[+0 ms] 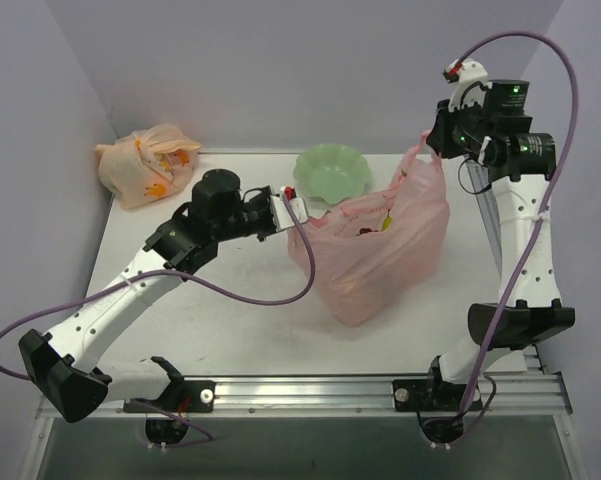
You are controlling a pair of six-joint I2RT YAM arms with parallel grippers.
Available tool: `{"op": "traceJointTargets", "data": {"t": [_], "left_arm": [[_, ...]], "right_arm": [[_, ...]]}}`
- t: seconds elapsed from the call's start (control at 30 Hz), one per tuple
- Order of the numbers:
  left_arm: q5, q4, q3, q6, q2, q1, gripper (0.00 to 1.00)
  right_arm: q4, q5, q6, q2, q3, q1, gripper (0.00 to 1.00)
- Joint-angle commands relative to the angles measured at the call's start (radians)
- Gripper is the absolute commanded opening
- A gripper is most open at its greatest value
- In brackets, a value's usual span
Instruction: Place the fake fruits into the plastic bag and tie a complex knot
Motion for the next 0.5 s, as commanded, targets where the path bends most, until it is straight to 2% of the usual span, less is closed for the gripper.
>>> {"op": "traceJointTargets", "data": {"t": [0.0,0.13,0.2,0.33,0.4,0.43,0.47], "left_arm": [[-0.043,0.008,0.088,0.143,-0.036,0.053,0.0],[-0.037,0.024,0.07,0.253,-0.096,0.076,0.0],[-0.056,0.074,0.012,0.289,-0.125,0.078,0.0],[-0.024,0.055,-0.071,0.242,-0.208,0.091,0.0],[0.049,0.004,-0.115,0.206,-0.249,0.092,0.08],[0.08,-0.01,-0.172,0.19,-0.295,0.09,0.27],[0.104,-0.022,-0.198,0.172,-0.318,0.088,0.3]], "right_arm": [[0.002,-0.146,0.098,-0.055,0.052,-0.038,0.0],[0.043,-0.206,0.075,-0.182,-0.046,-0.077,0.0],[0.102,-0.214,0.063,-0.25,-0.19,-0.077,0.0],[0.126,-0.291,0.047,-0.399,-0.425,-0.073,0.0],[0.126,-0.3,0.034,-0.483,-0.555,-0.068,0.0],[0.128,-0.3,0.029,-0.529,-0.591,-0.062,0.0],[0.126,-0.299,0.026,-0.549,-0.63,-0.062,0.0]]}}
